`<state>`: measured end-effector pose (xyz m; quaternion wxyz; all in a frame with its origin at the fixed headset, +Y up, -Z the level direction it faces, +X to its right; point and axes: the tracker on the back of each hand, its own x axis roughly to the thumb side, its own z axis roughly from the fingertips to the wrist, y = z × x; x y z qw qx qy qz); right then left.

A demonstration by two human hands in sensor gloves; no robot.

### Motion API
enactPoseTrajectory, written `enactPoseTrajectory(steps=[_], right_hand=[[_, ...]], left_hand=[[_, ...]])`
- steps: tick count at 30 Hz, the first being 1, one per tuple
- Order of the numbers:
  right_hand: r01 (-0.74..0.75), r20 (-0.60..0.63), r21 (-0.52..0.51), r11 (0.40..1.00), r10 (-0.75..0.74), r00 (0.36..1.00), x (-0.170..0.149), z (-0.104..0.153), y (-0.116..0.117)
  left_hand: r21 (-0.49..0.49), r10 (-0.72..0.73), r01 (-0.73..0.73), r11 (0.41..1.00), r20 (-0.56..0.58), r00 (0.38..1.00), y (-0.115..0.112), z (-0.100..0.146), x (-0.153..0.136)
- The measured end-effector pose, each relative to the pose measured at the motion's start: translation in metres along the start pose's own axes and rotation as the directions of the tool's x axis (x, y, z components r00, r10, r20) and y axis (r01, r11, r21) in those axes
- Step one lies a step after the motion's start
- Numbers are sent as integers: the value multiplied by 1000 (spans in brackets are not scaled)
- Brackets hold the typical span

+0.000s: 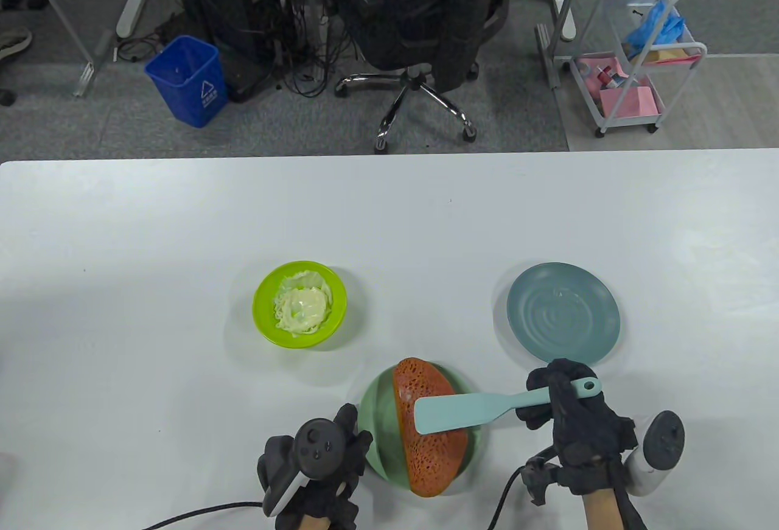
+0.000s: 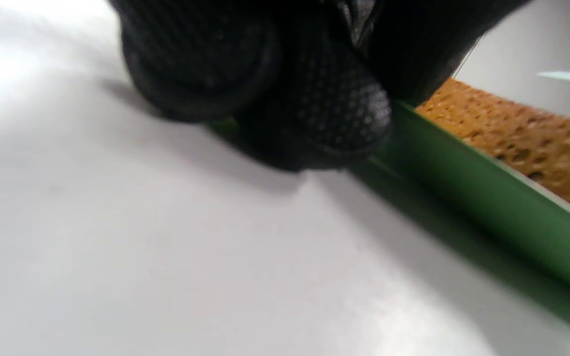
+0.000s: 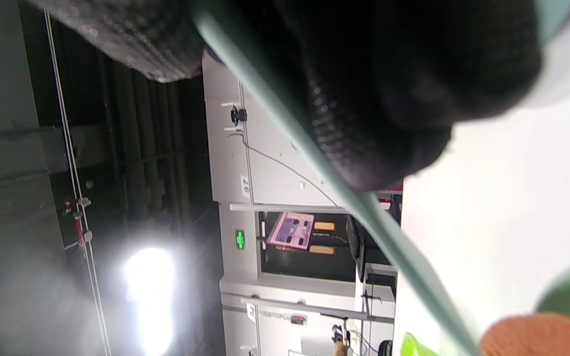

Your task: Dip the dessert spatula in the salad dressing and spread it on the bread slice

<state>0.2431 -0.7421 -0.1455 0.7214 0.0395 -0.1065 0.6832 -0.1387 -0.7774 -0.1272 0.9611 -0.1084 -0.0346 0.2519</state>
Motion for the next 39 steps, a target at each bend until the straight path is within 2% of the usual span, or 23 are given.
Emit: enactPoseTrajectory(steps=[8, 16, 31, 39], right_hand=[[-89, -5, 66, 994, 90, 996, 0, 1, 11], [-208, 26, 11, 978, 207, 978, 10, 2, 6], [-181, 4, -62, 982, 182, 983, 12, -1, -23], [-172, -2, -87, 981, 172, 985, 12, -1, -28]], left_hand=[[0, 0, 0, 1000, 0, 1000, 0, 0, 0], [0, 0, 0, 1000, 0, 1000, 0, 0, 0], [0, 0, 0, 1000, 0, 1000, 0, 0, 0], [0, 0, 0, 1000, 0, 1000, 0, 0, 0]])
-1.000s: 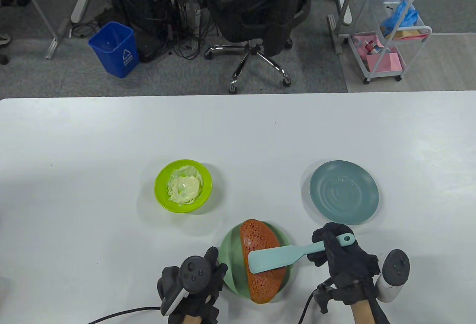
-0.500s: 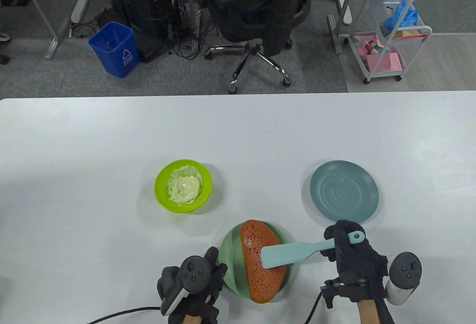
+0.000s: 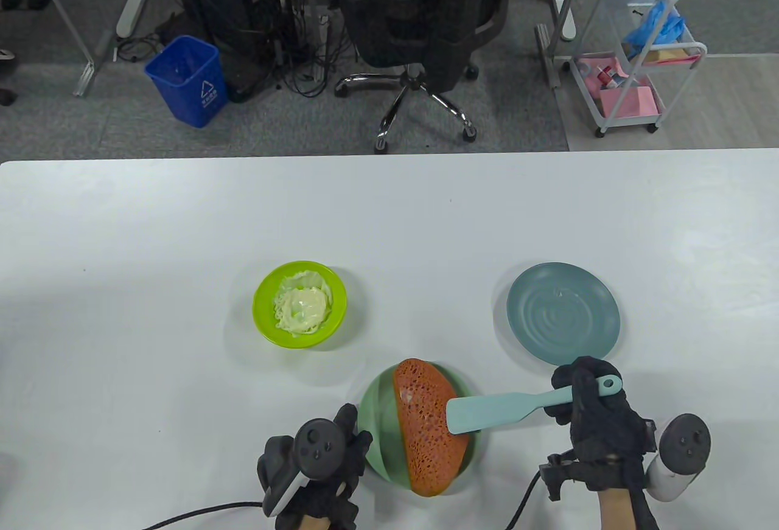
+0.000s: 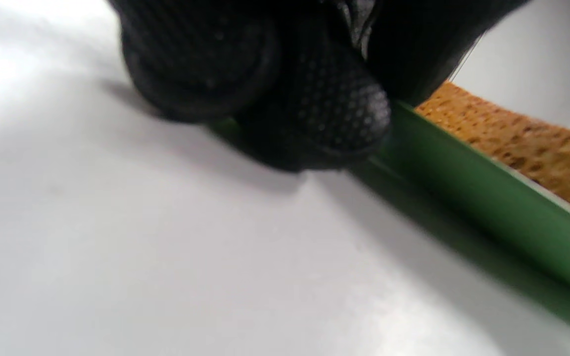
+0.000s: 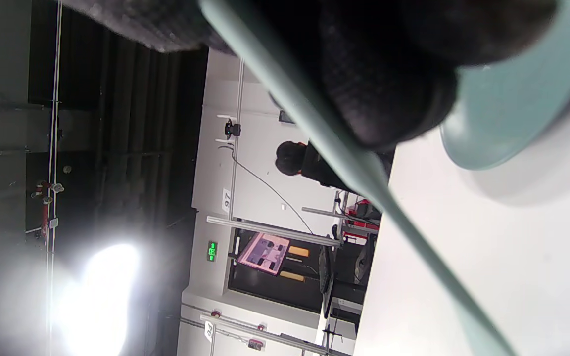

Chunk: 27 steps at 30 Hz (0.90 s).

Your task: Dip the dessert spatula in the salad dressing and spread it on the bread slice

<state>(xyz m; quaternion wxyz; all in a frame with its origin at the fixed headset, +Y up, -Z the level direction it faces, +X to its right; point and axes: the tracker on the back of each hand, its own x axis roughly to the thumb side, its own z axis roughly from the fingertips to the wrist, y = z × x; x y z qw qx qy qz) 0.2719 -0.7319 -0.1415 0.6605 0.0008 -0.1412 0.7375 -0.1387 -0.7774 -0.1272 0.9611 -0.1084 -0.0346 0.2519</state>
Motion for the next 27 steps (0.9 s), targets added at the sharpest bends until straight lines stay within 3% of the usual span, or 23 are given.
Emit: enactPoseTrajectory(steps=[14, 27], right_hand=[[48, 75, -33, 998, -46, 996, 2, 5, 9], [109, 62, 106, 988, -116, 991, 5, 13, 40]], left_hand=[[3, -5, 5, 1000, 3, 1000, 0, 0, 0], [3, -6, 6, 1000, 3, 1000, -1, 0, 0]])
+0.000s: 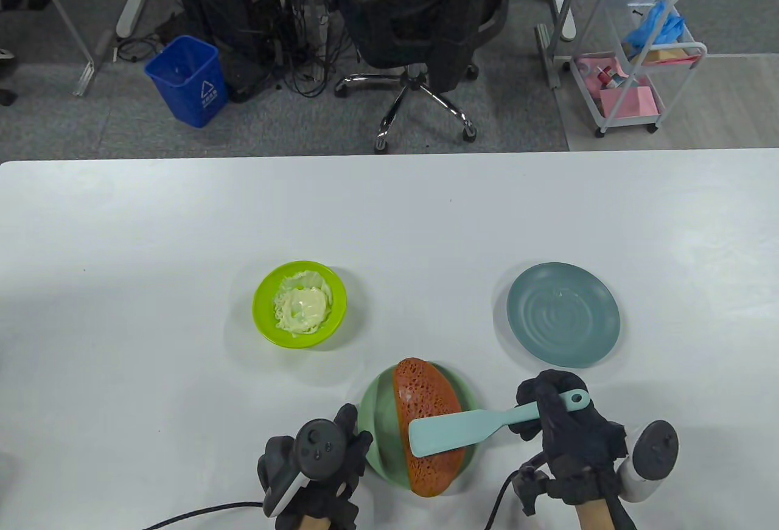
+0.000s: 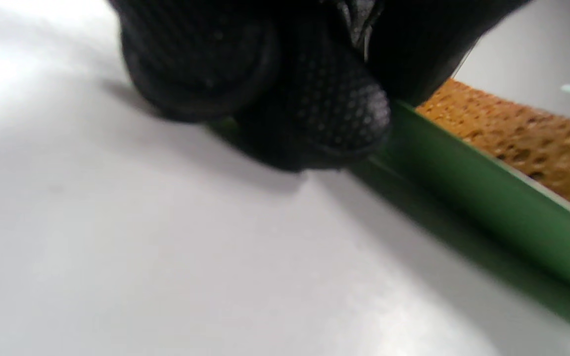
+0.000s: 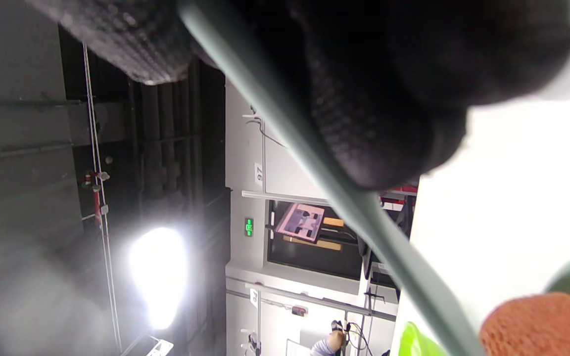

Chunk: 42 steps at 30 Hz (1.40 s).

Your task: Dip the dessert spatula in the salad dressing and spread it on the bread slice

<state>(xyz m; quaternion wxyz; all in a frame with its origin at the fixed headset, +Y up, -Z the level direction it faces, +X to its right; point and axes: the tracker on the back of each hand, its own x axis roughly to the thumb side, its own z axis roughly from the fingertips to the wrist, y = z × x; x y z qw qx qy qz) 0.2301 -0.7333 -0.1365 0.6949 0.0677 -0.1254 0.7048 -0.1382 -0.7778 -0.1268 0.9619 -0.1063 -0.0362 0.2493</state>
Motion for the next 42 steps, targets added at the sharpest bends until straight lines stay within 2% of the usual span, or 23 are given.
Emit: enactPoseTrajectory(steps=[8, 18, 30, 42], right_hand=[[-29, -12, 31, 999, 29, 999, -1, -1, 4], [-148, 0, -46, 988, 148, 989, 7, -2, -11], [-112, -51, -142, 983, 106, 993, 3, -5, -42], [-118, -43, -155, 981, 113, 993, 2, -5, -41]], left_hand=[[-1, 1, -1, 1000, -1, 1000, 0, 0, 0], [-1, 1, -1, 1000, -1, 1000, 0, 0, 0], [-1, 1, -1, 1000, -1, 1000, 0, 0, 0], [-5, 5, -5, 1000, 1, 1000, 0, 0, 0]])
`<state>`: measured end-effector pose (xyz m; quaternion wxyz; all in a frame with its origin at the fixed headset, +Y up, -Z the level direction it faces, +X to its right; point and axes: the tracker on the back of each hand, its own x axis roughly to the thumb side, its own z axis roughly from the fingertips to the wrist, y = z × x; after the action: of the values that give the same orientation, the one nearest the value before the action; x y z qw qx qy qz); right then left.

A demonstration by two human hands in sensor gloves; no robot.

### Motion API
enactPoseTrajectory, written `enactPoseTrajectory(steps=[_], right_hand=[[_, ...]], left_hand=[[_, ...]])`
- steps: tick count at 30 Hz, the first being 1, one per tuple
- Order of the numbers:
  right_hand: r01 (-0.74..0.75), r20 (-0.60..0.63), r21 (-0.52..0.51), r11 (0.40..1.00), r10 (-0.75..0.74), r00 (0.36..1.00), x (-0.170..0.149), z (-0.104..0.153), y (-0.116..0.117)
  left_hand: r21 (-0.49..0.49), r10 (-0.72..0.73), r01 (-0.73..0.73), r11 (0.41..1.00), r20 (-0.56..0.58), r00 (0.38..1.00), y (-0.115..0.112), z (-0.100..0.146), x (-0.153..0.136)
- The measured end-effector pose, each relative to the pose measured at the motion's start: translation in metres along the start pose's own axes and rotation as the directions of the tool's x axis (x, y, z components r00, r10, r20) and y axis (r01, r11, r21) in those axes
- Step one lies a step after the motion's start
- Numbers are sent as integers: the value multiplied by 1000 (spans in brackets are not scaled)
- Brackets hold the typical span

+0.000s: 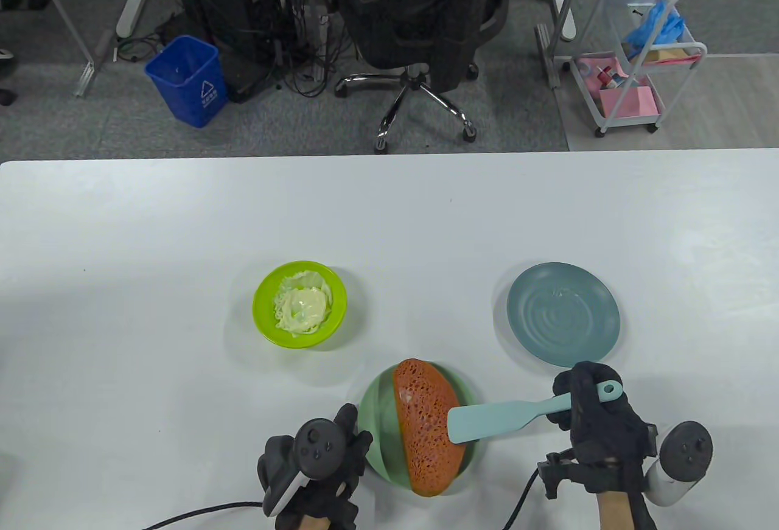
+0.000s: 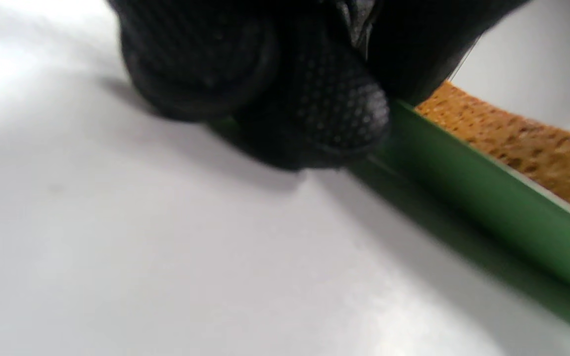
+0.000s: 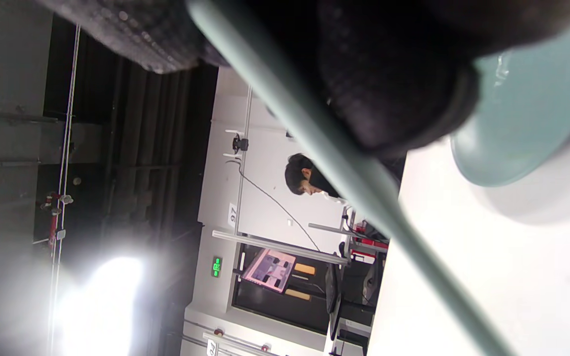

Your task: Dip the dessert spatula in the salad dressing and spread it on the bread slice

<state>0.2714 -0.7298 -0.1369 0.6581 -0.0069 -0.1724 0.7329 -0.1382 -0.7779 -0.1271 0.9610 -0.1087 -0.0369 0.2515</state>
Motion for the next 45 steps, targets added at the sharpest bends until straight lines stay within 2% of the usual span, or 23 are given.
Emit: enactPoseTrajectory(steps=[4, 8, 15, 20, 28, 31, 36, 45], right_hand=[[54, -14, -39, 998, -55, 998, -2, 0, 1], [91, -16, -34, 995, -92, 996, -5, -1, 5], [229, -102, 72, 971, -221, 970, -14, 2, 28], [199, -118, 126, 972, -184, 976, -18, 4, 41], [145, -119, 135, 980, -129, 984, -20, 6, 49], [90, -80, 156, 984, -78, 994, -14, 7, 50], [22, 9, 123, 992, -23, 1000, -4, 8, 48], [4, 33, 61, 998, -6, 999, 0, 5, 34]], left_hand=[[1, 6, -6, 1000, -3, 1000, 0, 0, 0], [-2, 6, -6, 1000, -3, 1000, 0, 0, 0], [-4, 7, -7, 1000, -4, 1000, 0, 0, -1], [-4, 7, -7, 1000, -4, 1000, 0, 0, -1], [-4, 7, -7, 1000, -4, 1000, 0, 0, -1], [-4, 7, -7, 1000, -4, 1000, 0, 0, -1], [-6, 12, -12, 1000, -3, 1000, 0, 0, -1], [-6, 12, -12, 1000, -3, 1000, 0, 0, -1]])
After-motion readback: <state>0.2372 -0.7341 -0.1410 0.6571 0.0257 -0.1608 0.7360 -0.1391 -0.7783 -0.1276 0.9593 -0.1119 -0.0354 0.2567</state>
